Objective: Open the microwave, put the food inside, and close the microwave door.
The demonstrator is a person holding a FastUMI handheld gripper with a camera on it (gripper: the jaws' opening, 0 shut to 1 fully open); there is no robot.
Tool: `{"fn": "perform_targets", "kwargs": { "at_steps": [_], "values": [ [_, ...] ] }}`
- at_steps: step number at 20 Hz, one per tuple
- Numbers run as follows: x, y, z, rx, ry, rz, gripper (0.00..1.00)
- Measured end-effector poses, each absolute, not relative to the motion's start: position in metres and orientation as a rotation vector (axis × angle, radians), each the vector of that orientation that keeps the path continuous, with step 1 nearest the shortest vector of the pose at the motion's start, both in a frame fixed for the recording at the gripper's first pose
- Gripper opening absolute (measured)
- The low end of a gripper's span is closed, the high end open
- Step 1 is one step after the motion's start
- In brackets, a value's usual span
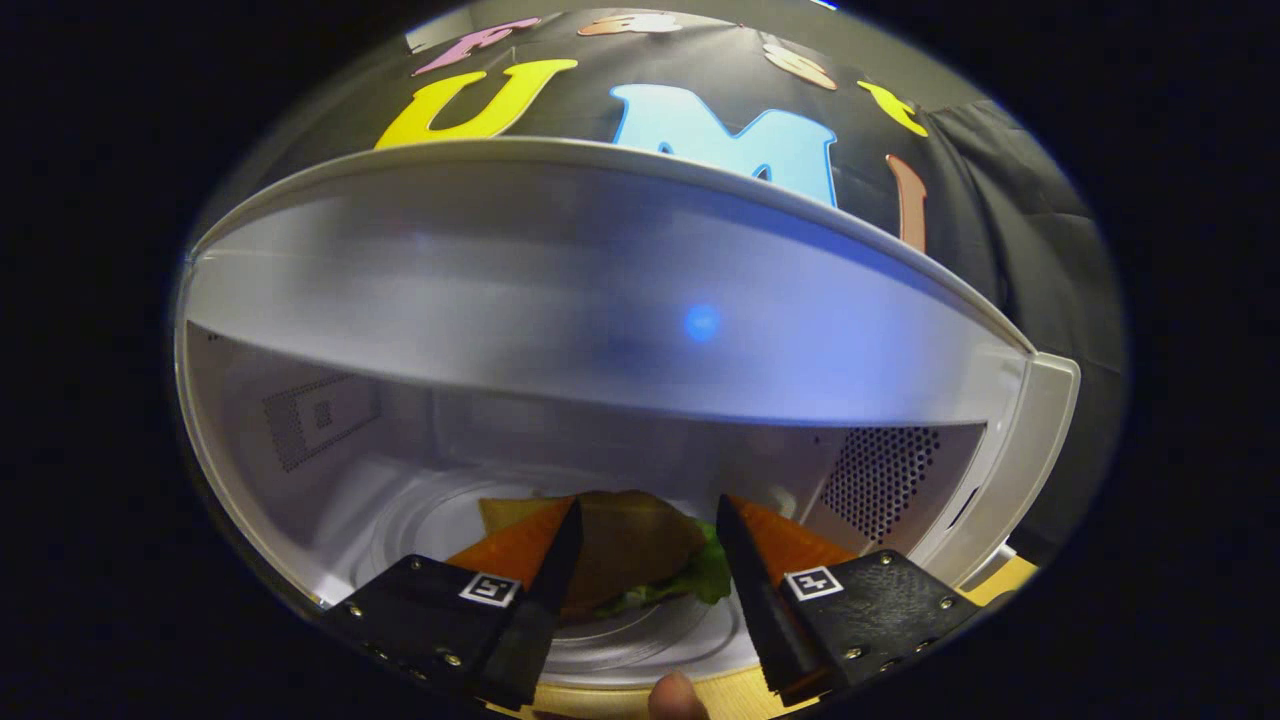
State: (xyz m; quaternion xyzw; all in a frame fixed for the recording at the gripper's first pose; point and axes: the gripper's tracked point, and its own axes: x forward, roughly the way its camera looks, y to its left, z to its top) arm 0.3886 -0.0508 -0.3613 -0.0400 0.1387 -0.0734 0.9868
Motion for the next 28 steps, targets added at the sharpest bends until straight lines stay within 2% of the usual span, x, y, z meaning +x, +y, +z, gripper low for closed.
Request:
{"fn": "perform_targets", "kwargs": {
  "at_steps": [6,15,22,28],
  "values": [
    [0.323,0.005,-0.306,-0.049,0.198,0.068,0.81],
    [0.204,0.039,-0.219,0.001,0.108,0.281,0.8],
    [0.088,0.089,-0.141,0.046,-0.012,0.512,0.8],
    [-0.006,0.159,-0.138,0.032,-0.048,0.76,0.8]
  ]
}}
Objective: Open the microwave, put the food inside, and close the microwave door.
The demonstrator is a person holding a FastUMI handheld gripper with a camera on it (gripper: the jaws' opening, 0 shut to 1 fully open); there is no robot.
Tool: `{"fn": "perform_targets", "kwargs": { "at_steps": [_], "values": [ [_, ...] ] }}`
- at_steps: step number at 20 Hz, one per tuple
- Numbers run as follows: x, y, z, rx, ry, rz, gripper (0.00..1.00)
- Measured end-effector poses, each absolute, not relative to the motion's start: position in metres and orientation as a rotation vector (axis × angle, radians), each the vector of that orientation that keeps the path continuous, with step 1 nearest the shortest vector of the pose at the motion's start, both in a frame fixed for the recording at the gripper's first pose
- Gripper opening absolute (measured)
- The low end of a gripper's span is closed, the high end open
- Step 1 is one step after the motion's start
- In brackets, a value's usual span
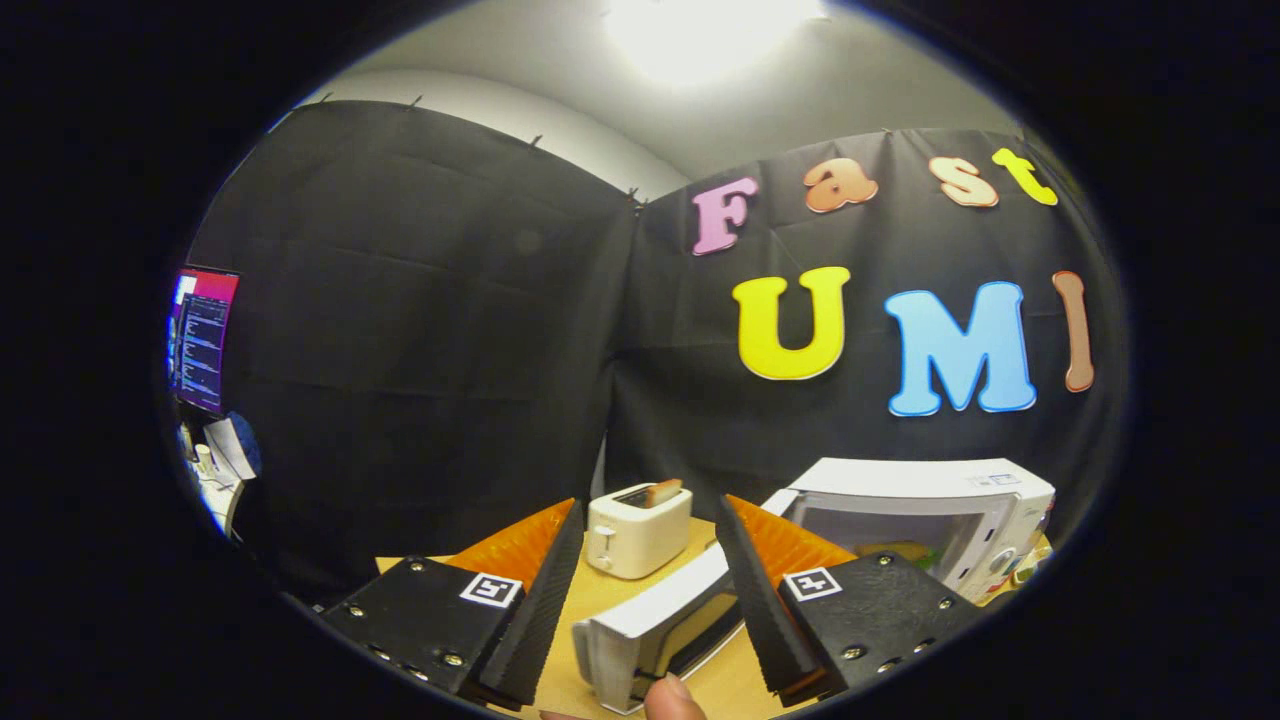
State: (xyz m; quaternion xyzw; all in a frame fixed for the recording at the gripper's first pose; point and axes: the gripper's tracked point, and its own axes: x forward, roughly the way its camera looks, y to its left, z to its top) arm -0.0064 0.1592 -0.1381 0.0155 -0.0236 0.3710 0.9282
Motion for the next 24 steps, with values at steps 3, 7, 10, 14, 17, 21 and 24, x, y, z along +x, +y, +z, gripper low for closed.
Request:
{"fn": "perform_targets", "kwargs": {
  "at_steps": [3,7,10,14,17,21,24],
  "values": [
    [-0.03,0.189,-0.156,0.033,-0.053,0.843,0.8],
    [-0.05,0.222,-0.195,0.07,0.011,0.929,0.8],
    [-0.055,0.233,-0.221,0.051,0.046,0.951,0.8],
    [-0.045,0.234,-0.24,0.034,0.034,0.904,0.51],
    [-0.035,0.236,-0.259,0.05,0.071,0.87,0.23],
    [-0.021,0.214,-0.267,0.056,0.126,0.802,0.08],
    [-0.019,0.202,-0.277,-0.005,0.1,0.765,0.01]
  ]
}}
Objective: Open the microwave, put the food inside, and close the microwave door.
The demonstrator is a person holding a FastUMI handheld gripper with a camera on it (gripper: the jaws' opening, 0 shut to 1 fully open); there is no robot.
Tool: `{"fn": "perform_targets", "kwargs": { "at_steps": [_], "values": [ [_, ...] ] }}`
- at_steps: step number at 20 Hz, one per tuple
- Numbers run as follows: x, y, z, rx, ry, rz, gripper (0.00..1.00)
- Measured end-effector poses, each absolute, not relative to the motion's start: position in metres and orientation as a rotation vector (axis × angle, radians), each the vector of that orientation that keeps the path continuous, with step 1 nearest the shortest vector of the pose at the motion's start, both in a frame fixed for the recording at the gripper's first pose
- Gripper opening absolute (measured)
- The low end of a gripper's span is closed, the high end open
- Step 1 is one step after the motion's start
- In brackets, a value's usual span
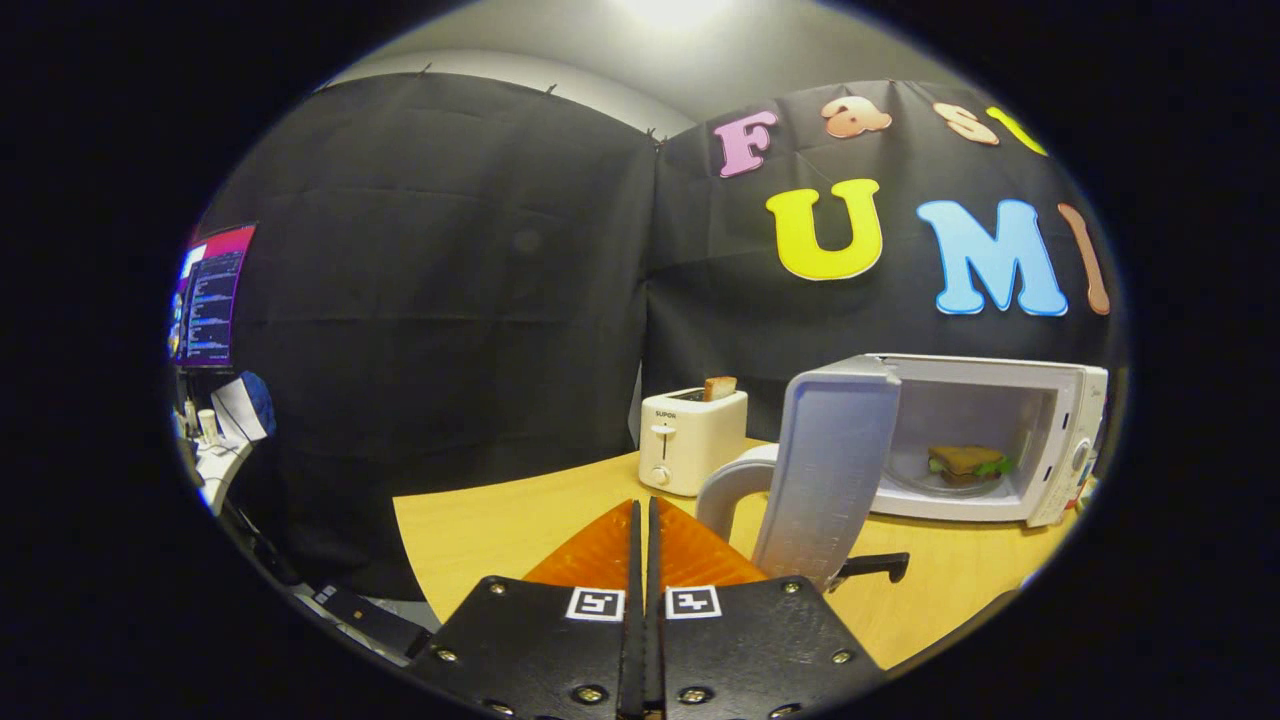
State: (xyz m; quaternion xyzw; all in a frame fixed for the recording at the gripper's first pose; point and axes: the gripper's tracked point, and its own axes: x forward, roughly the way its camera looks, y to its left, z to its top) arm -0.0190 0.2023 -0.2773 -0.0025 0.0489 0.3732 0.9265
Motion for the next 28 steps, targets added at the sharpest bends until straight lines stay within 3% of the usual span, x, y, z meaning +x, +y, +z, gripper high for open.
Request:
{"fn": "perform_targets", "kwargs": {
  "at_steps": [10,28],
  "values": [
    [-0.002,0.134,-0.281,-0.03,0.13,0.609,0.01],
    [0.137,-0.037,-0.3,-0.014,0.178,0.187,0.01]
  ]
}}
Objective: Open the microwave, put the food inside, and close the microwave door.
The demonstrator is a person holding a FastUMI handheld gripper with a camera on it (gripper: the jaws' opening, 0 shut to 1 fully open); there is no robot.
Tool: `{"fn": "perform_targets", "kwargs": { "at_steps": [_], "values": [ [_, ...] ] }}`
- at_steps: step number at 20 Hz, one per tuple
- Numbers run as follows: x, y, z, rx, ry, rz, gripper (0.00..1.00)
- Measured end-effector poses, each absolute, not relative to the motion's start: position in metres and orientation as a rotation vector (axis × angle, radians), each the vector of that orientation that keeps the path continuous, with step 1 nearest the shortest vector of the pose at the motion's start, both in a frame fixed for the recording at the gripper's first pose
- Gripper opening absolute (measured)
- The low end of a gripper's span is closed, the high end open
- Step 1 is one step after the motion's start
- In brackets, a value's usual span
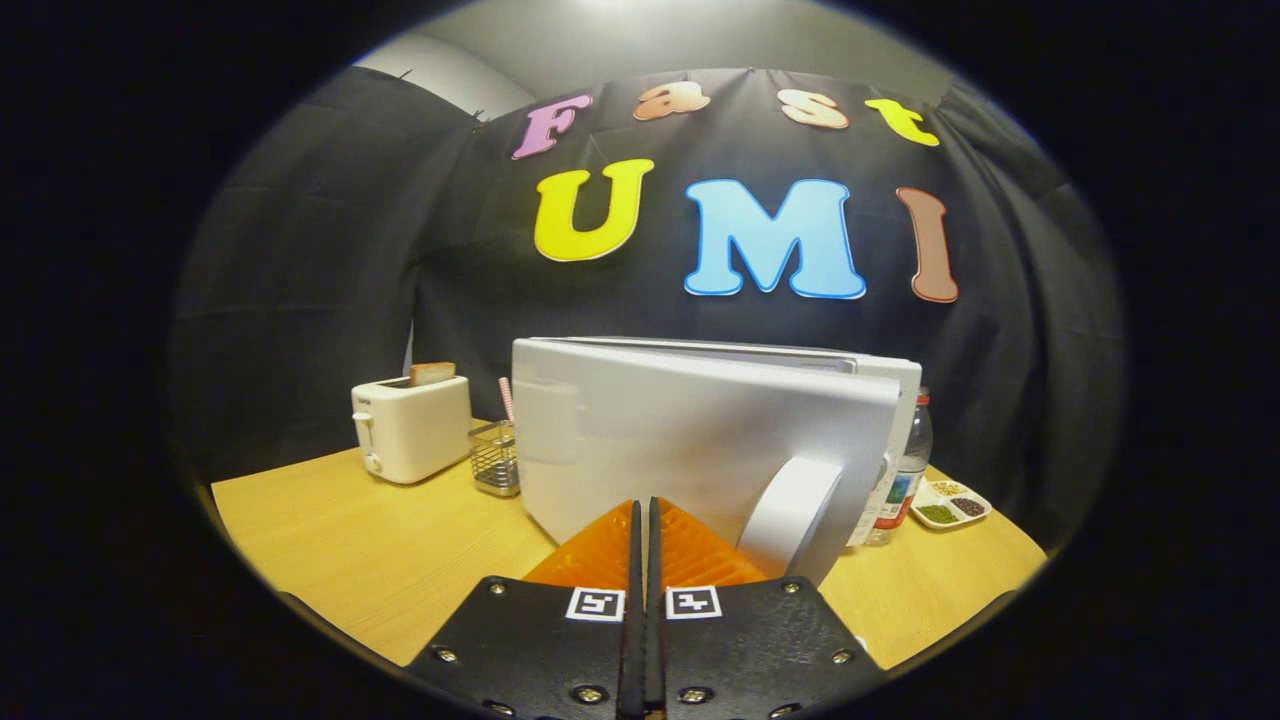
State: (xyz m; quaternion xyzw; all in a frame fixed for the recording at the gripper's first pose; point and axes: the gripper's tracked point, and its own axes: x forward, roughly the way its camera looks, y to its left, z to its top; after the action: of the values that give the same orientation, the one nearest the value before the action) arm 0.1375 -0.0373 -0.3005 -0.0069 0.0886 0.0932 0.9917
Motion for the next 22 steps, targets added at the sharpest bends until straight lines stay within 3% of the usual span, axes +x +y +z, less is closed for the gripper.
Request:
{"fn": "perform_targets", "kwargs": {
  "at_steps": [18,22],
  "values": [
    [0.269,-0.121,-0.315,-0.012,0.212,-0.127,0.01],
    [0.27,-0.123,-0.316,-0.038,0.226,-0.173,0.02]
  ]
}}
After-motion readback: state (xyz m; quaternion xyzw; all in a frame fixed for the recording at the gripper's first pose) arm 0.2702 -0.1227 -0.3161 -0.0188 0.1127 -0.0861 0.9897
